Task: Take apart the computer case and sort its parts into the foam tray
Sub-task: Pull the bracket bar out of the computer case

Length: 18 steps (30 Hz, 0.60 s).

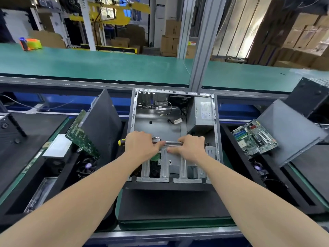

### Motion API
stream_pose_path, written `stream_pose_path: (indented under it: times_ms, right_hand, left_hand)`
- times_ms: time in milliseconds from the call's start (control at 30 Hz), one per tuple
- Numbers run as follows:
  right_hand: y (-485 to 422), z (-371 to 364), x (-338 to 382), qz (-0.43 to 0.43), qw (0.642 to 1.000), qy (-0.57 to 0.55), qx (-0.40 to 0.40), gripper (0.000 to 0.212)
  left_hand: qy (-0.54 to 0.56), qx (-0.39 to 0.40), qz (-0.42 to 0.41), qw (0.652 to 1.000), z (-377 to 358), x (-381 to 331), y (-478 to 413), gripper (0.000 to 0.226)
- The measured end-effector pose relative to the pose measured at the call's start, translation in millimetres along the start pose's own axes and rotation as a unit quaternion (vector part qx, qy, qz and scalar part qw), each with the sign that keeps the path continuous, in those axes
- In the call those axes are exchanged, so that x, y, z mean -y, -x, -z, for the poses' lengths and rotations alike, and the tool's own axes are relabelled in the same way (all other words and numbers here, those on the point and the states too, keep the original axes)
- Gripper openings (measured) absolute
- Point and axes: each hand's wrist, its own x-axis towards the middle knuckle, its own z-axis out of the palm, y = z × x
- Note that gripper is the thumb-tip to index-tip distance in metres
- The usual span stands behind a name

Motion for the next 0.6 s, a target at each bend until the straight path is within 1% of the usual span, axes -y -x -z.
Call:
stream_pose_path:
  times_ms: [133, 267, 400, 500, 600]
  right_hand:
    - [-19, -5, -3, 0.000, 1.000, 0.005, 0.029, 0.064]
    - [-35, -18, -9, 0.005, 0.998, 0.018, 0.067, 0.067]
    - [-38, -36, -19, 0.003, 0.993, 0.001, 0.117, 0.068]
    - [-40, -44, -23, -0.004, 0.991, -0.018, 0.133, 0.069]
    - [-43, -45, -23, -0.009, 0.991, -0.033, 0.131, 0.071]
  left_hand:
    - [0.005, 0.023, 0.001, 1.000, -7, 1, -11, 0.082]
    - [0.004, 0.063, 0.002, 0.998, -20, 0, -20, 0.080]
    - [0.009, 0.095, -0.008, 0.995, -40, -4, -18, 0.087]
    - [0.001, 0.100, -0.016, 0.995, -48, -4, -18, 0.089]
    - [-0.003, 0.094, -0.014, 0.995, -51, -4, -19, 0.089]
